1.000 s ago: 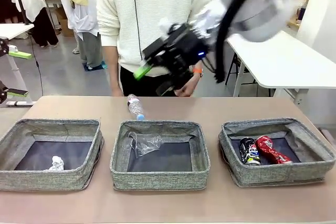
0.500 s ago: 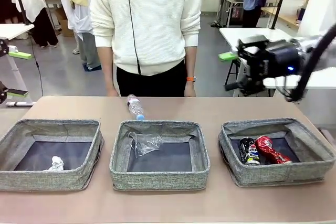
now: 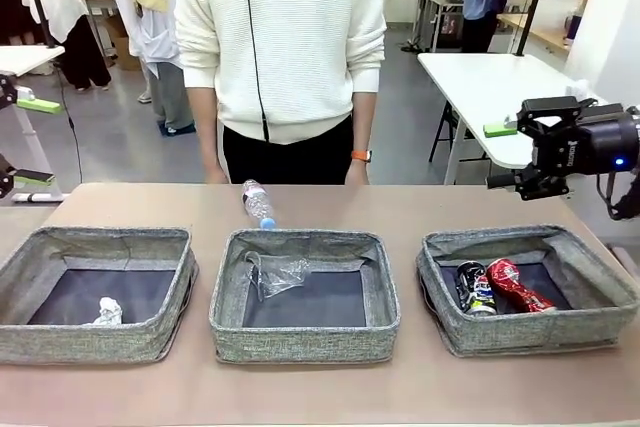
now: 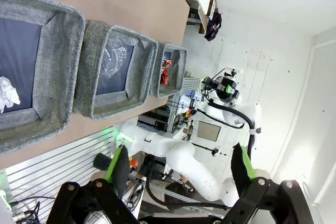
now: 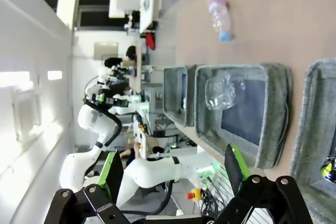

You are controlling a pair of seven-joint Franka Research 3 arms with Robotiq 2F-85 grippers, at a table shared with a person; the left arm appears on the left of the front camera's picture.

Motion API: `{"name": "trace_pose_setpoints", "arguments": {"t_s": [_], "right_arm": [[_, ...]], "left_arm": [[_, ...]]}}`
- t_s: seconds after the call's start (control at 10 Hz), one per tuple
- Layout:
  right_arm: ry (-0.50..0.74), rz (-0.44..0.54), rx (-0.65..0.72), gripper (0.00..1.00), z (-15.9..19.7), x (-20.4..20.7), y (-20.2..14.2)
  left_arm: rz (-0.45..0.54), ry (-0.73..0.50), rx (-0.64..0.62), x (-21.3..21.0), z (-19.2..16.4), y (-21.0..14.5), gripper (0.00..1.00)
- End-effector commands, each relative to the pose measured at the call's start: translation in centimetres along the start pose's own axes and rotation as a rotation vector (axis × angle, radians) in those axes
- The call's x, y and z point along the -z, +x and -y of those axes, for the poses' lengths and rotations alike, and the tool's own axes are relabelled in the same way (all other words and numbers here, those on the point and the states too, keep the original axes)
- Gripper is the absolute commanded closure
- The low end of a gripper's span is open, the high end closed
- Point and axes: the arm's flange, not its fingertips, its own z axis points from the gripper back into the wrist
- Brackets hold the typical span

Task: Sort the waste into the appropriate baskets.
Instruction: Place the picked waste into the Fabric basket indicated by the person, then pick up the waste item pointed out by the person.

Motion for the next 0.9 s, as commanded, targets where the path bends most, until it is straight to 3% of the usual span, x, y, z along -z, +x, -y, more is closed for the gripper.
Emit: {"name": "trace_pose_setpoints", "arguments": {"t_s": [0.0,0.8], "right_arm": [[-0.002,-0.029,0.023,0.0,-0.88,1.06,-0.15],[-0.002,-0.029,0.023,0.0,-0.88,1.06,-0.15]], "left_arm": [[0.003,-0.011,-0.003,0.08,0.23,-0.17,0.0],[0.003,-0.011,-0.003,0.08,0.23,-0.17,0.0]]}}
